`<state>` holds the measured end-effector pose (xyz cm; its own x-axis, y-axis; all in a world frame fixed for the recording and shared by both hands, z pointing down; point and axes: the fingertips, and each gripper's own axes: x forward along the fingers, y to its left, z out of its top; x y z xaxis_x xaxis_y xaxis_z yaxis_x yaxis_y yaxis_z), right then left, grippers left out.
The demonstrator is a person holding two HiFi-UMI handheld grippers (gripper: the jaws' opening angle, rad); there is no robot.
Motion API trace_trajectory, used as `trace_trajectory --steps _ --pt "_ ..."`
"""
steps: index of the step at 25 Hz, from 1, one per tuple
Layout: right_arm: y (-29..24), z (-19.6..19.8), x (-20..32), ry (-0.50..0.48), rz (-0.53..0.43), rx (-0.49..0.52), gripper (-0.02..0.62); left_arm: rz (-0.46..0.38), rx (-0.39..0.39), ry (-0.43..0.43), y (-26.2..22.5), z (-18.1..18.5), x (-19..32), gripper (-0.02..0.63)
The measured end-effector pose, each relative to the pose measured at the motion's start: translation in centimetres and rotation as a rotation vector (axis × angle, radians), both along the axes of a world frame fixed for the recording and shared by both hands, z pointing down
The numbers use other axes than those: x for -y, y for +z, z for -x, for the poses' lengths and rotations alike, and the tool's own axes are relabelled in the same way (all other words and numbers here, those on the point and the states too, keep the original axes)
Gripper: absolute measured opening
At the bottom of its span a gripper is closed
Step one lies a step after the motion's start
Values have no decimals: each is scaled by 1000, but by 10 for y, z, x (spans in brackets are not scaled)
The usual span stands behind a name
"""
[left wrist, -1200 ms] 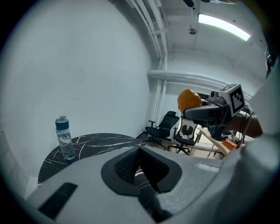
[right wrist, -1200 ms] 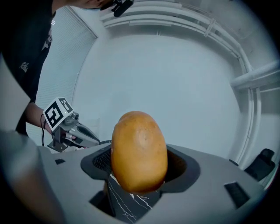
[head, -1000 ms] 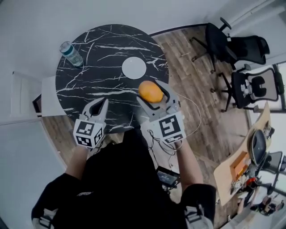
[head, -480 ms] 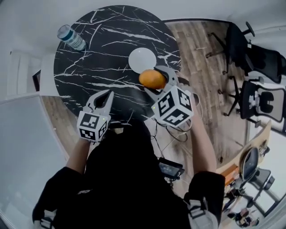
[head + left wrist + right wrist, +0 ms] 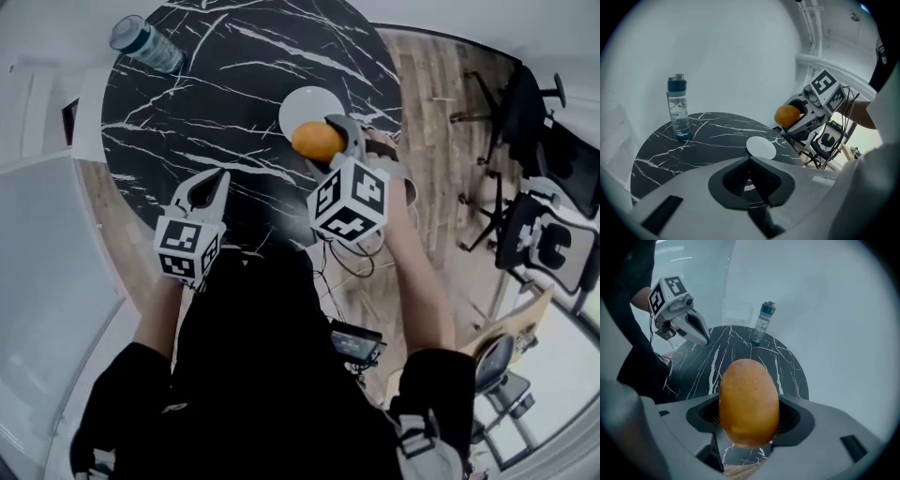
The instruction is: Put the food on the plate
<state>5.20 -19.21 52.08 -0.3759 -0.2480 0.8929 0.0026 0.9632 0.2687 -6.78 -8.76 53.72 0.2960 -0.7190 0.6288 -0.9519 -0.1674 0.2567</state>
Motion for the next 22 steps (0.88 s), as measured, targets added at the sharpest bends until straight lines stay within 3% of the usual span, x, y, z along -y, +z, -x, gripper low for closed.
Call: trace_trajectory --steps 5,22 --pt "29 10 20 -38 12 -39 296 50 -14 -46 21 3 10 0" --pt "113 9 46 31 201 -78 296 144 3 33 68 -18 50 0"
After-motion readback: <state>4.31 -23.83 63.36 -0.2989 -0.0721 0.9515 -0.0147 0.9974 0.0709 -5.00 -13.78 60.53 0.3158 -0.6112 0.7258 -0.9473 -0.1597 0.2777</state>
